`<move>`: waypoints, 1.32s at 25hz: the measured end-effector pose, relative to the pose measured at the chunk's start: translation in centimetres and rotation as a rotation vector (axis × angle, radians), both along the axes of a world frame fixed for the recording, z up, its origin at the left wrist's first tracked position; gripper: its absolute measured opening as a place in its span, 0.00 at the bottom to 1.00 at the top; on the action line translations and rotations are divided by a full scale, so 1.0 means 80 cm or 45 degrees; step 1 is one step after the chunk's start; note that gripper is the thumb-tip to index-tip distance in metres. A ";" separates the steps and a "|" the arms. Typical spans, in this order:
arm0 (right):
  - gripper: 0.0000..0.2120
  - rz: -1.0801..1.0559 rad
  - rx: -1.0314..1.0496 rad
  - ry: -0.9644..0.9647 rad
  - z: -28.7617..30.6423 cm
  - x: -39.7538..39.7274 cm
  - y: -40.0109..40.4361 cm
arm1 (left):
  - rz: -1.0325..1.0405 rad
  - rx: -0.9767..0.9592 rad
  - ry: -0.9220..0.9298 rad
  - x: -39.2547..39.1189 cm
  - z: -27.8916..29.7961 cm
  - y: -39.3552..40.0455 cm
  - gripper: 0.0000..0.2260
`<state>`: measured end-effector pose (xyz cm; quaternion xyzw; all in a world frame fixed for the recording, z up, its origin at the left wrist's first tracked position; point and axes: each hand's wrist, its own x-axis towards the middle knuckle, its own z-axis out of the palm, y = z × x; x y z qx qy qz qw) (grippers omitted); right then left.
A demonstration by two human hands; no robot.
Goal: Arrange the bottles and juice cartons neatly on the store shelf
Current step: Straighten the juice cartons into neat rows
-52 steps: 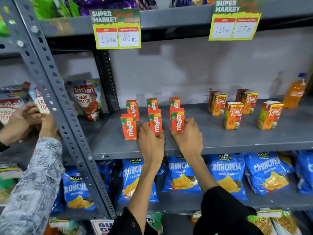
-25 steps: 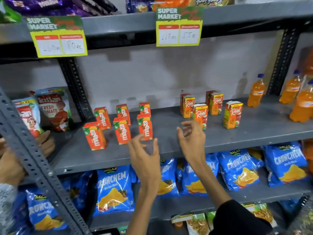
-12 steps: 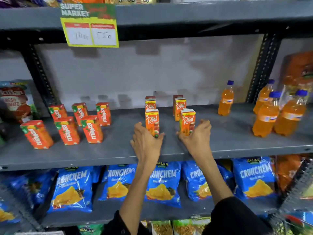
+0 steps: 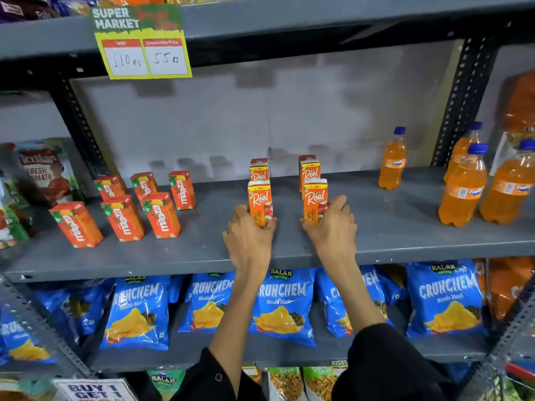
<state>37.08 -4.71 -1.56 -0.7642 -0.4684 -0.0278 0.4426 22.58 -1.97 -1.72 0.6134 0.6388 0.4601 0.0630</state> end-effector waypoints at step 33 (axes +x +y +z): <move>0.13 -0.023 0.581 0.221 0.003 0.304 -0.108 | -1.147 -0.190 -0.665 0.330 0.023 -0.064 0.21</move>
